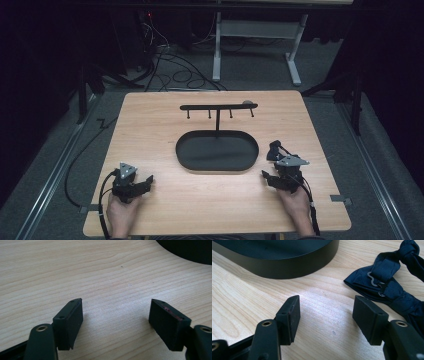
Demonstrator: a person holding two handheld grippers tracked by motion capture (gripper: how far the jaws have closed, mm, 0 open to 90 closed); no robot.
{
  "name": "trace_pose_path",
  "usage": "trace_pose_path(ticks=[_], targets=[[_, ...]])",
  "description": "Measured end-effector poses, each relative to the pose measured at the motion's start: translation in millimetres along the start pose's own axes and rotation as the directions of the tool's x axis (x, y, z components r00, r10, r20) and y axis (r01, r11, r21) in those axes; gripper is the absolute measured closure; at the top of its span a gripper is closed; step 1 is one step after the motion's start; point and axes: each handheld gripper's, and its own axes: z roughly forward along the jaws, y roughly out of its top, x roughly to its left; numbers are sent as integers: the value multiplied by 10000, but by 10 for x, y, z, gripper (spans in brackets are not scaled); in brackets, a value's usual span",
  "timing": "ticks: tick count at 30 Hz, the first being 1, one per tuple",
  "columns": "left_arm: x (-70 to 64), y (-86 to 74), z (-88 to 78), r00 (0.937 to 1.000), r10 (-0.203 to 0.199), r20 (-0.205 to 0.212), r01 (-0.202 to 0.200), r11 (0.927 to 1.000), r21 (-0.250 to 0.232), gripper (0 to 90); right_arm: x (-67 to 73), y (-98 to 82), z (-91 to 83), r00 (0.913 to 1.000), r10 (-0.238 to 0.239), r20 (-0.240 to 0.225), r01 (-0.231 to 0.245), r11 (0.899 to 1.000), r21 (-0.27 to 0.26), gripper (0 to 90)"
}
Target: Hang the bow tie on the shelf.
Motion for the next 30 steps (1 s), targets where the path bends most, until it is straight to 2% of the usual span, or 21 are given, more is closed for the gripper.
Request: trace_pose_path(ticks=[30], targets=[[6, 1, -3, 10000, -48, -15, 48, 10000, 14, 287, 0, -1, -2, 10000, 77, 46, -77, 10000, -3, 416]])
